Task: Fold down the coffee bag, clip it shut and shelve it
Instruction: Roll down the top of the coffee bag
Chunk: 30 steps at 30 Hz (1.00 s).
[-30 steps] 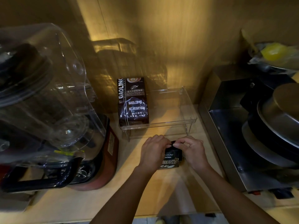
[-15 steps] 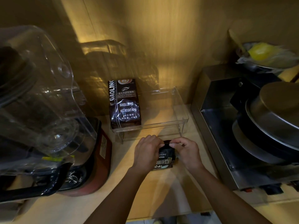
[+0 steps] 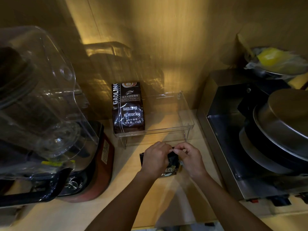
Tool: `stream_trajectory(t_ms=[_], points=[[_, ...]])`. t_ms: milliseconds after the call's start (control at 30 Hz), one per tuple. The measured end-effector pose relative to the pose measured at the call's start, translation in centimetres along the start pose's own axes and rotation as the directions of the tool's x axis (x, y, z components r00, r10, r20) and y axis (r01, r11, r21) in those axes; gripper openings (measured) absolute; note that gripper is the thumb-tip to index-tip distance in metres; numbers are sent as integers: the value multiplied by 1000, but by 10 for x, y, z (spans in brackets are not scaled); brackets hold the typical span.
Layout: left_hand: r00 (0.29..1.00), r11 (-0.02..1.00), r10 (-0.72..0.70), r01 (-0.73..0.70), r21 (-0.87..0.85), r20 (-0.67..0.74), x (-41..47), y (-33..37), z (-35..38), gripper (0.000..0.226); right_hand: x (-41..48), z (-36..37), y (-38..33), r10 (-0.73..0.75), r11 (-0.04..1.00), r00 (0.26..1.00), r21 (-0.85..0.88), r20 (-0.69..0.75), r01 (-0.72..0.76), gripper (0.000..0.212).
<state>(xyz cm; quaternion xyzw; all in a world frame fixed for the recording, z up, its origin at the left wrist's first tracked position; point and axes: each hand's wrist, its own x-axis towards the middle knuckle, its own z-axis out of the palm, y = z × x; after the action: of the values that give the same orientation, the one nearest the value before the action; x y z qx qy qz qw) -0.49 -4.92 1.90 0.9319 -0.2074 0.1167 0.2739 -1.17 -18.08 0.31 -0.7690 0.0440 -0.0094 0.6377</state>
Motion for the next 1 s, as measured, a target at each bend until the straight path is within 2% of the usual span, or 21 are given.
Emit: stream_trajectory(t_ms=[200, 267, 333, 367, 467, 567, 733, 867, 1000], points=[[999, 994, -22, 26, 106, -36, -3, -8, -8, 24, 6, -2, -1, -58, 992, 998, -110, 1, 58, 36], [1000, 997, -8, 8, 73, 11, -5, -10, -11, 17, 7, -1, 0, -47, 993, 999, -106, -4, 47, 37], [997, 998, 12, -16, 54, 70, -7, -13, -14, 4, 8, -2, 0, -19, 996, 1000, -86, -4, 19, 33], [997, 999, 5, -9, 48, 81, -7, -14, -15, 10, 9, -2, -1, -30, 993, 1000, -112, 7, 30, 28], [999, 999, -34, 34, 8, 41, -3, -17, -16, 8, 13, -3, -3, -159, 926, 983, -332, 87, 179, 11], [999, 999, -29, 28, 20, 36, -4, -17, -14, 3, 13, 3, -6, -264, 839, 950, -446, 164, 311, 8], [998, 992, -61, 64, 107, -35, -8, -19, -16, 22, 12, 16, -6, -273, 795, 952, -526, 139, 304, 8], [999, 997, -52, 53, 62, -16, -9, -20, -16, 6, 14, 13, -5, -259, 764, 956, -577, 136, 289, 6], [990, 989, -141, 142, 29, -19, -8, -27, -19, 4, 15, 12, -9, -289, 731, 943, -598, 165, 328, 8]])
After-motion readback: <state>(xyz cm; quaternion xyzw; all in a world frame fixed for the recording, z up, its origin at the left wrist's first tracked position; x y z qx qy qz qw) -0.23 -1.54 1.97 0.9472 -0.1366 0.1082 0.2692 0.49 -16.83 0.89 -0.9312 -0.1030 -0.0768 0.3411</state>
